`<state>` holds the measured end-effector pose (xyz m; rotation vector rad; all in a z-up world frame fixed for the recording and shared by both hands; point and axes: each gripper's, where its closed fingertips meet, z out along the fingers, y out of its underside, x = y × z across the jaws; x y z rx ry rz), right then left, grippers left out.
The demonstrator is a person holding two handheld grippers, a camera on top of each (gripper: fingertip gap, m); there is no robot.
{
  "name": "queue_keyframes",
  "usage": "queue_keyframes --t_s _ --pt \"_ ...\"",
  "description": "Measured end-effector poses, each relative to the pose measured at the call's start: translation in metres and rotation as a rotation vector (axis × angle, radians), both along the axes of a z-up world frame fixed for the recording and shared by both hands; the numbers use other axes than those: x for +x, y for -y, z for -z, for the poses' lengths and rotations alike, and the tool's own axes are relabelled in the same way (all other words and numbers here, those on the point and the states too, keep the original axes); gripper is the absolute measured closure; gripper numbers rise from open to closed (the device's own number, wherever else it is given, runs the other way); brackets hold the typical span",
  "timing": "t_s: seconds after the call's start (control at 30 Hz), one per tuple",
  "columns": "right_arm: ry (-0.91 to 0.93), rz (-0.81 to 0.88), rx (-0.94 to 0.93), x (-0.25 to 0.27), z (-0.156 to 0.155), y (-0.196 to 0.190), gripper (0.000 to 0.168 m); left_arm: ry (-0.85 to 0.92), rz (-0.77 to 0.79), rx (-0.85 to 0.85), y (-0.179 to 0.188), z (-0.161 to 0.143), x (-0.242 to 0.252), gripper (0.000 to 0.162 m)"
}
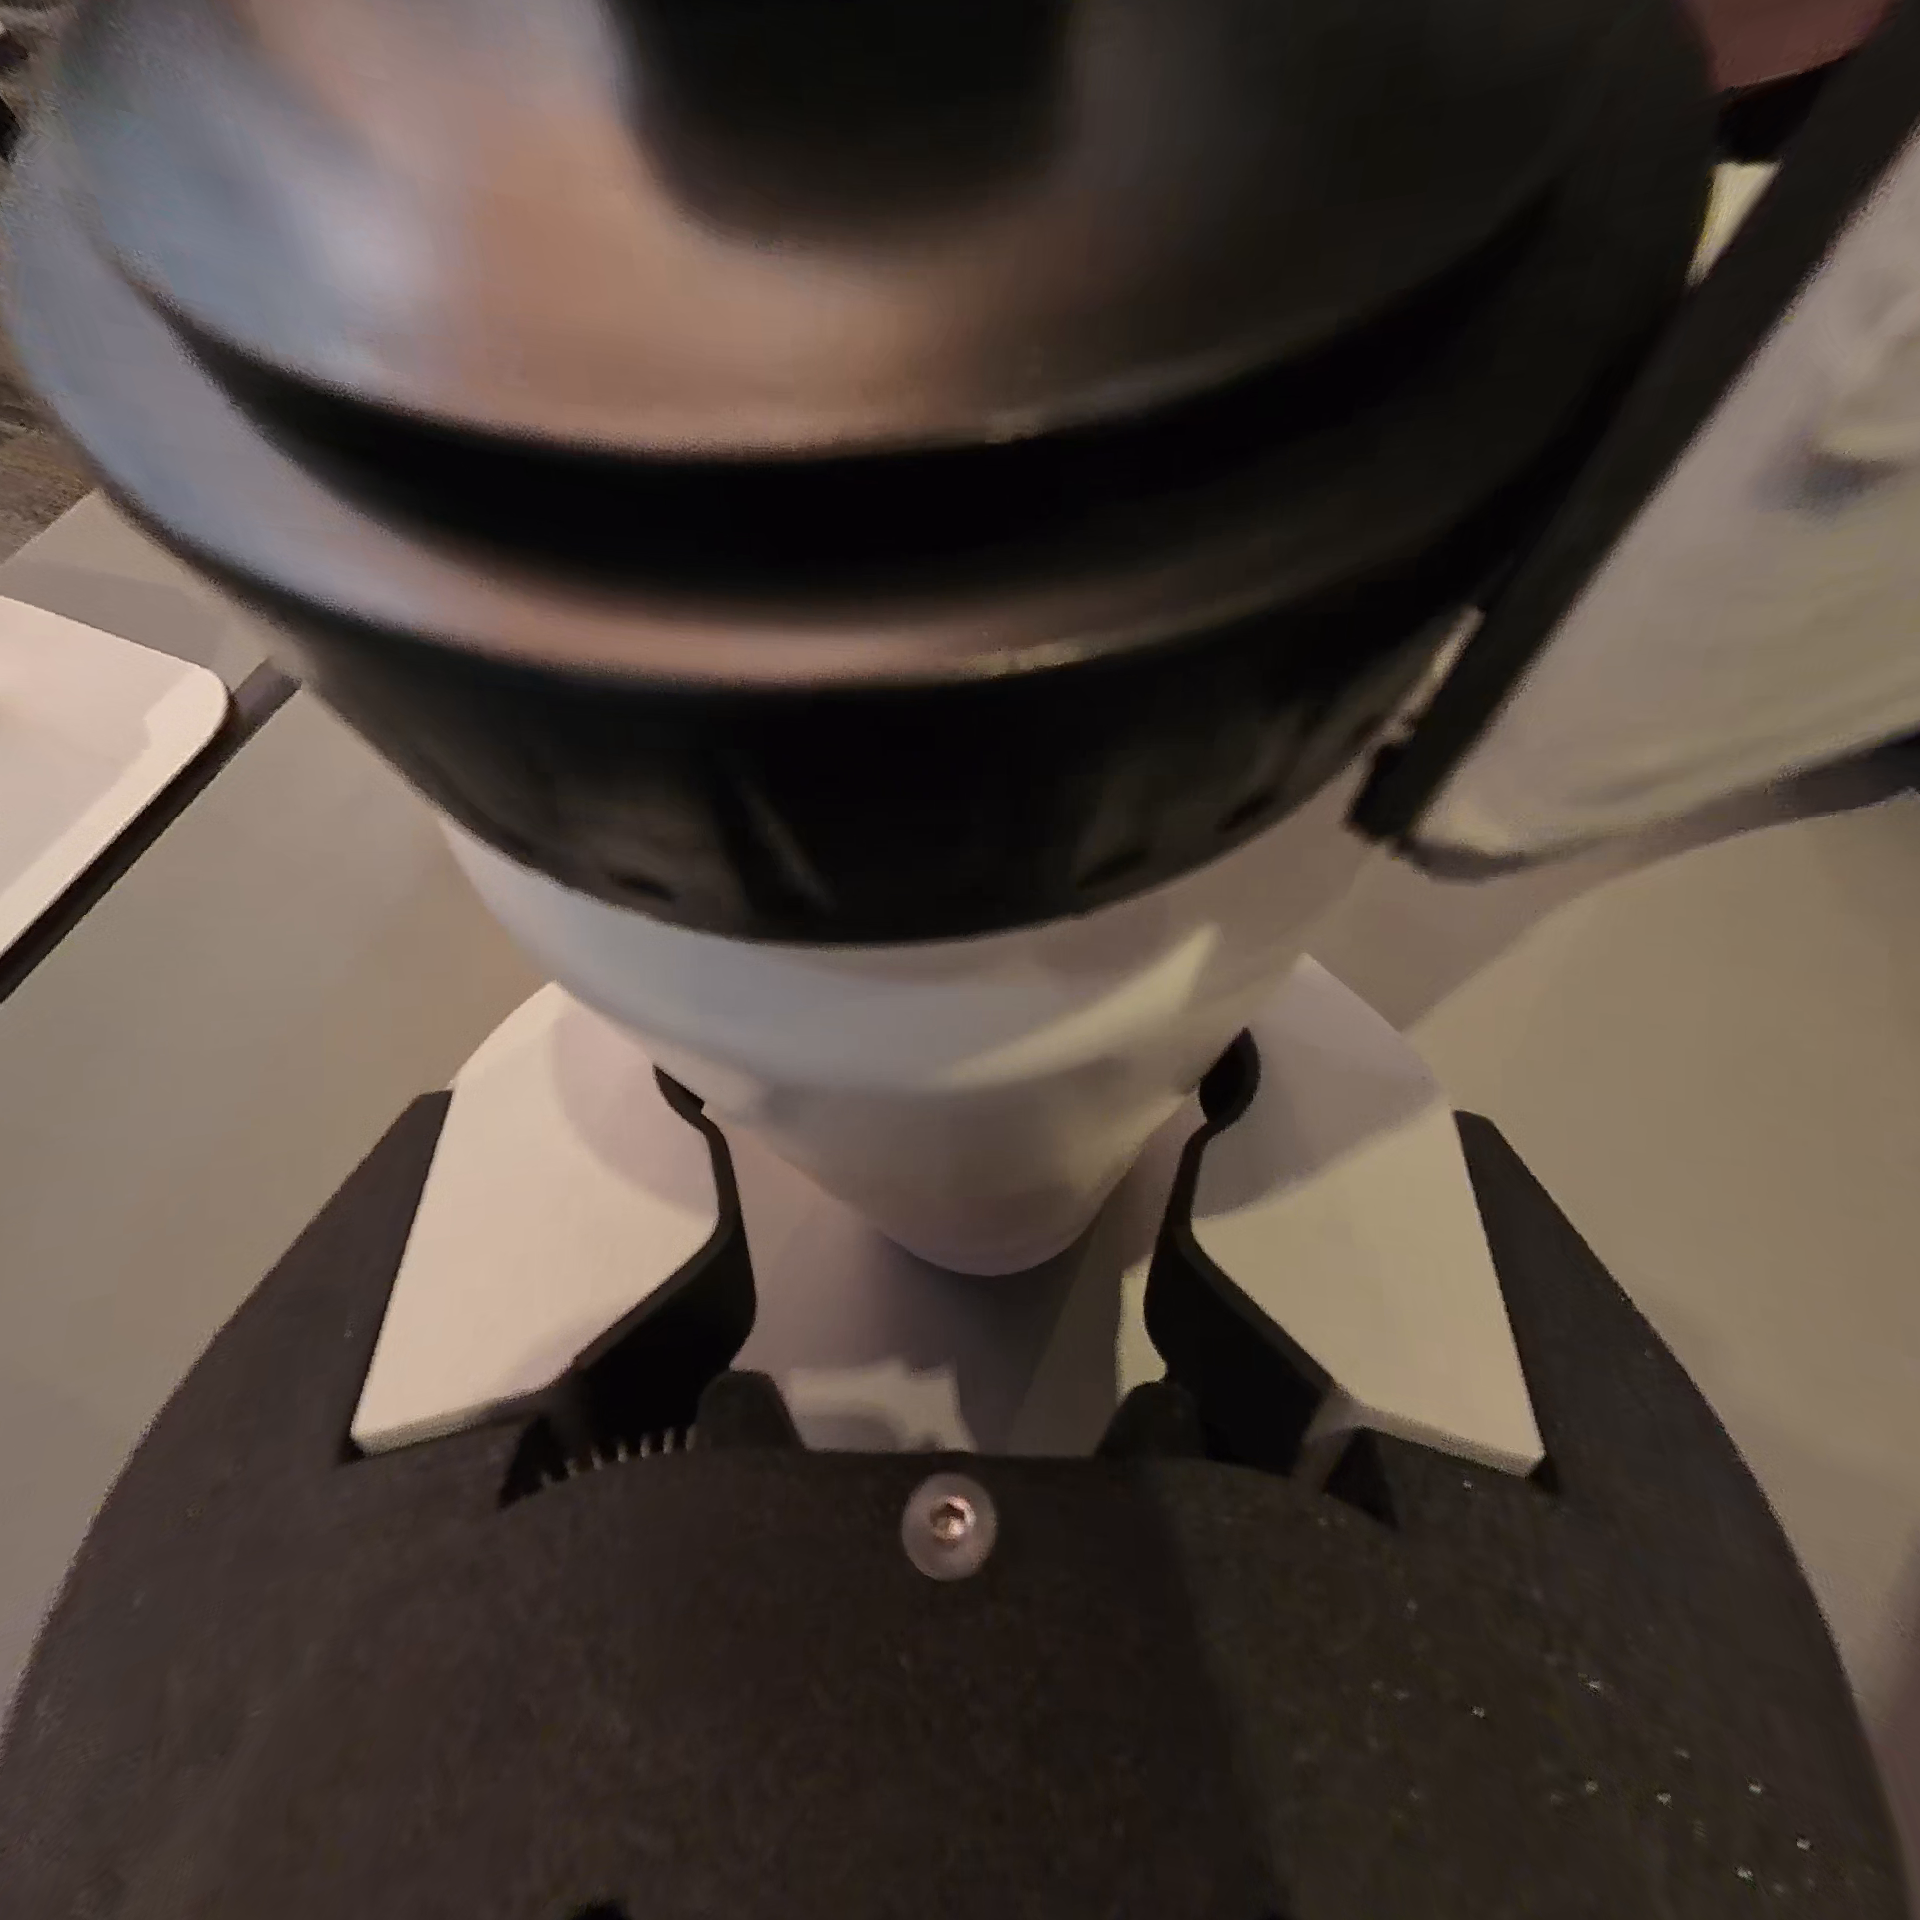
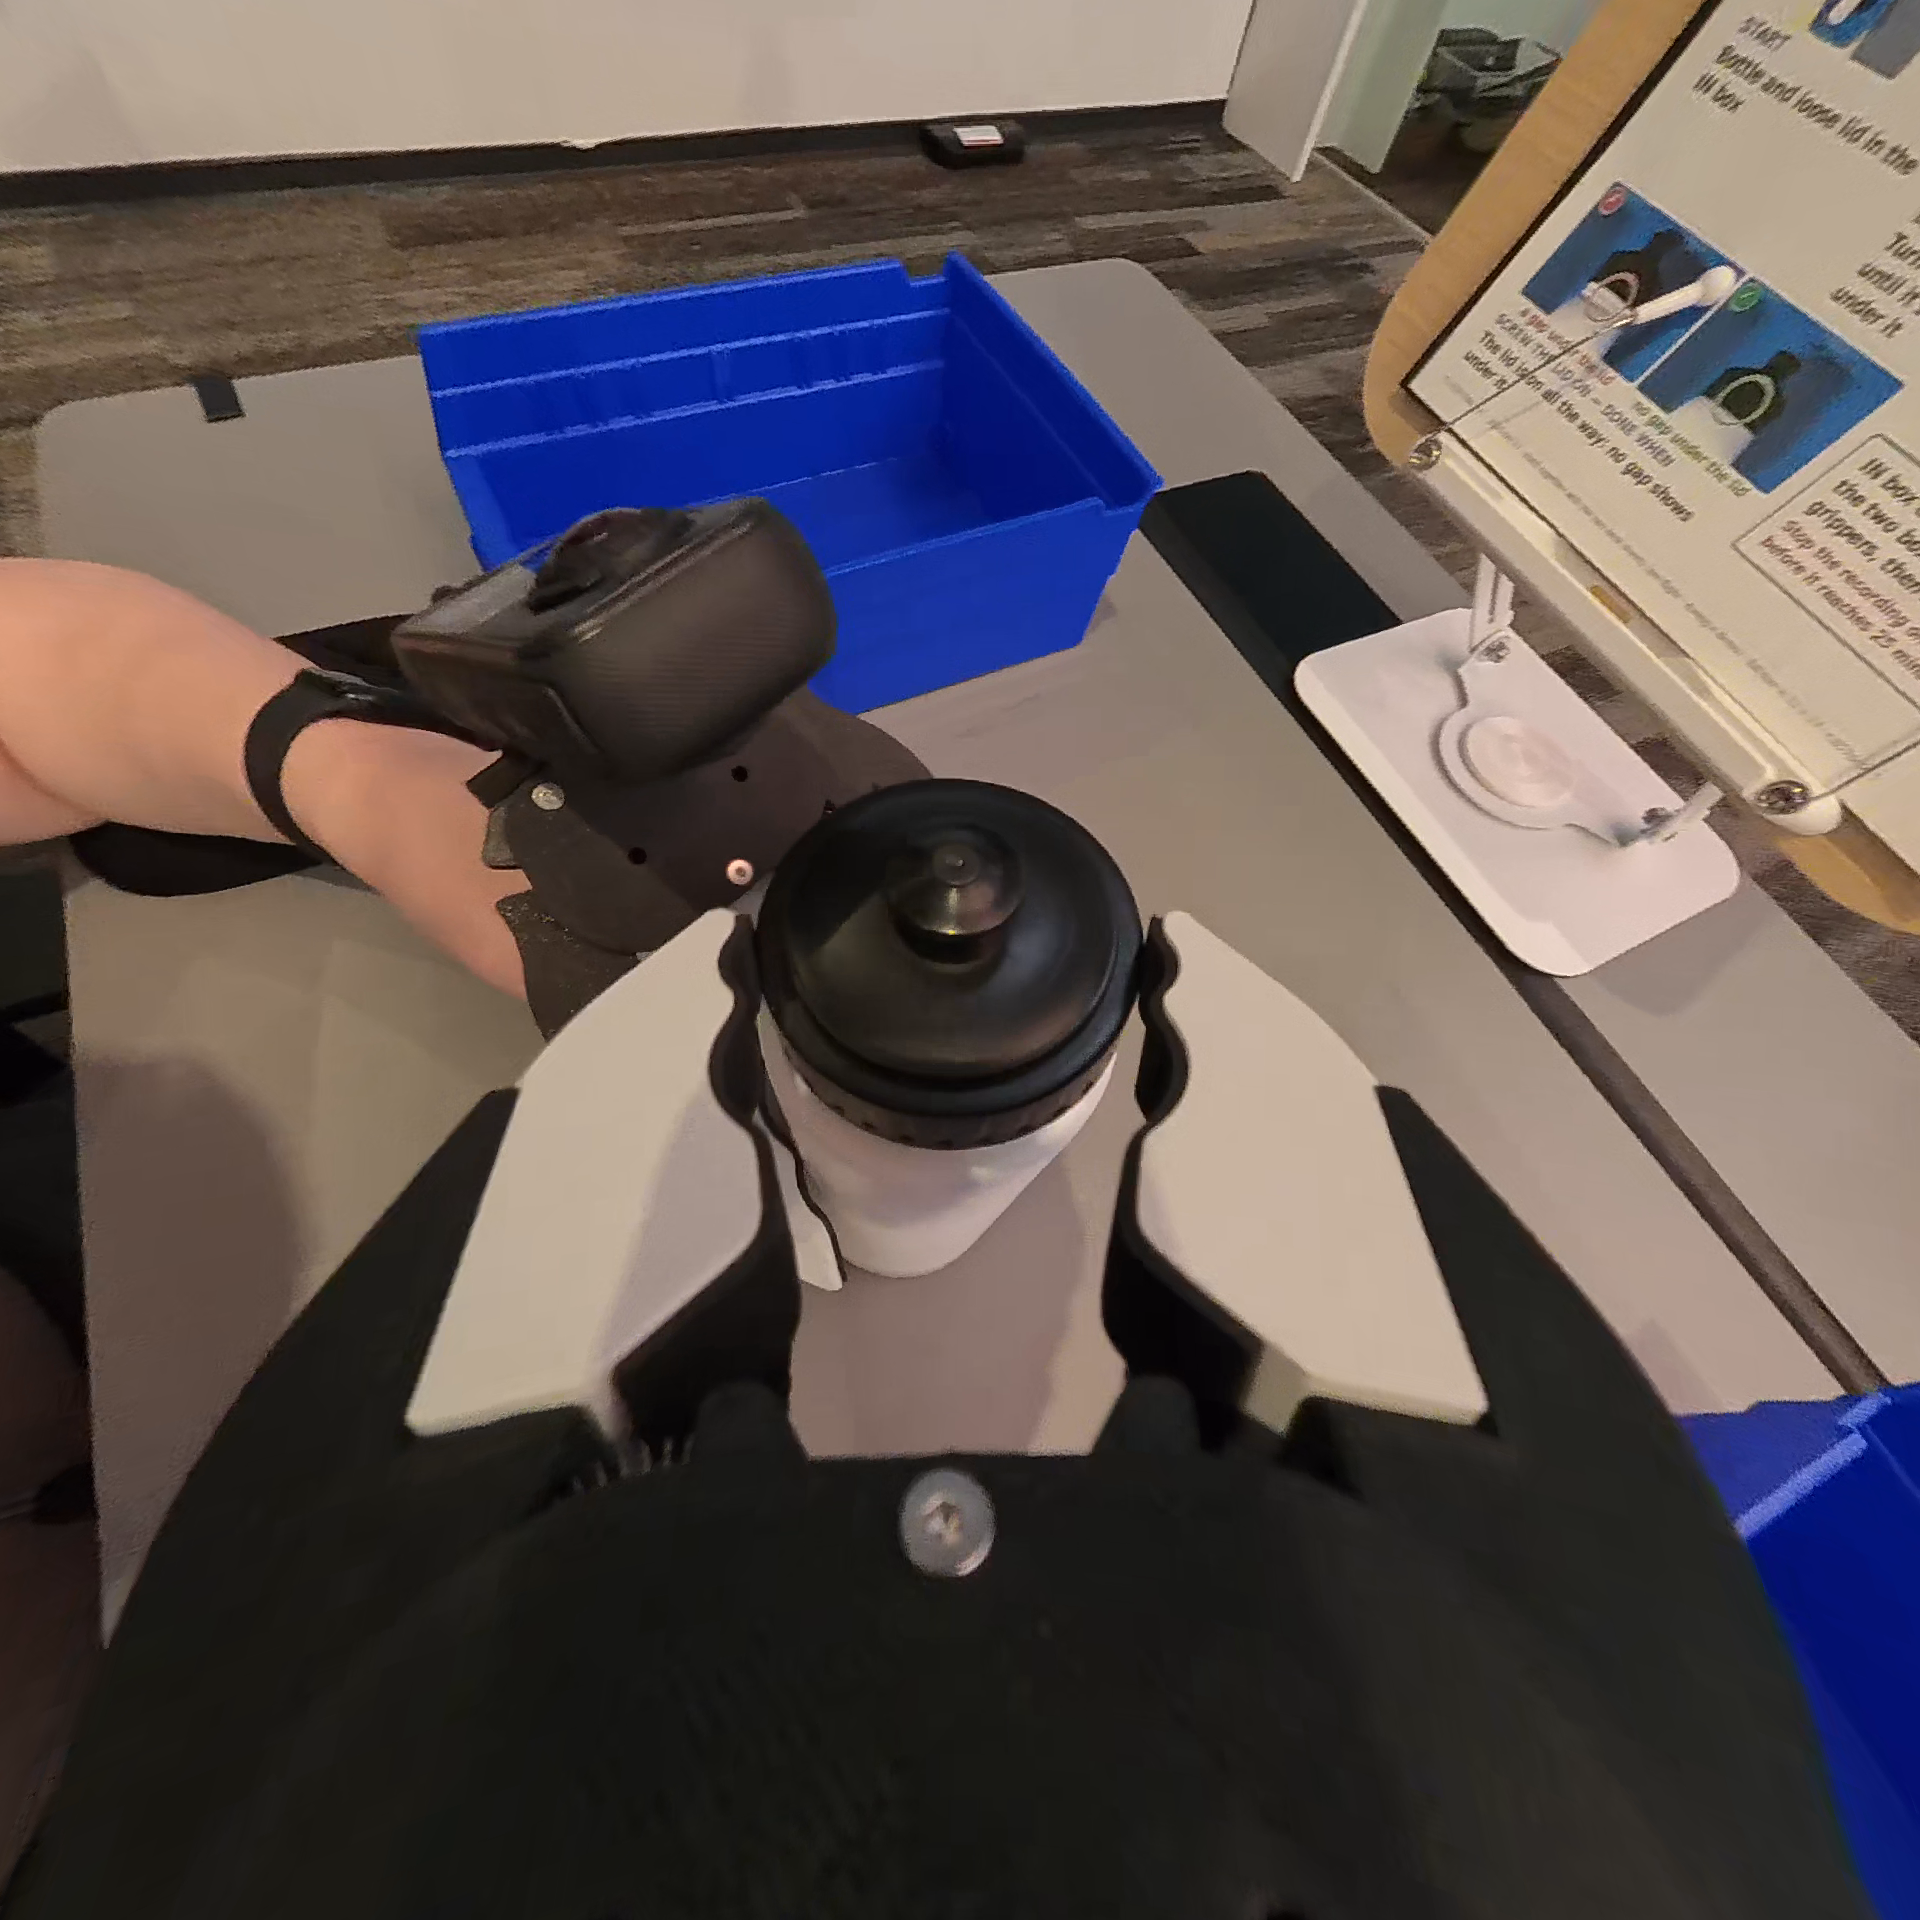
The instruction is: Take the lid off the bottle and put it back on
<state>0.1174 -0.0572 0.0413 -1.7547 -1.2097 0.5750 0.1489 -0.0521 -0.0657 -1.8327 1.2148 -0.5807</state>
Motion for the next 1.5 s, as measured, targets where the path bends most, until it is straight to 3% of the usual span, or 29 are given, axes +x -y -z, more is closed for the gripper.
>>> queue_keyframes --t_s 0.17,0.4,0.6,0.87,1.37,1.5 --pt "0.014 -0.014 0.018 0.0 0.001 0.0 0.096 -0.002 -0.005 -0.002 -0.001 0.0 -0.001 0.067" --pt "-0.017 -0.339 0.121 0.012 -0.011 0.016 0.09 0.03 0.157 0.001 0.01 -0.001 0.007 0.067" --pt "-0.098 -0.422 0.03 0.009 -0.006 0.015 0.09 0.036 0.185 0.003 0.012 -0.001 0.008 0.067" --pt "-0.101 -0.367 -0.002 0.003 -0.001 0.008 0.098 0.027 0.134 0.0 0.007 -0.001 0.005 0.067" --pt "-0.153 0.026 0.072 -0.015 -0.002 -0.019 0.098 0.014 -0.138 -0.001 -0.023 -0.001 -0.018 0.067" --pt "-0.146 0.01 0.089 -0.016 -0.002 -0.019 0.098 0.022 -0.115 -0.001 -0.023 -0.001 -0.018 0.067"
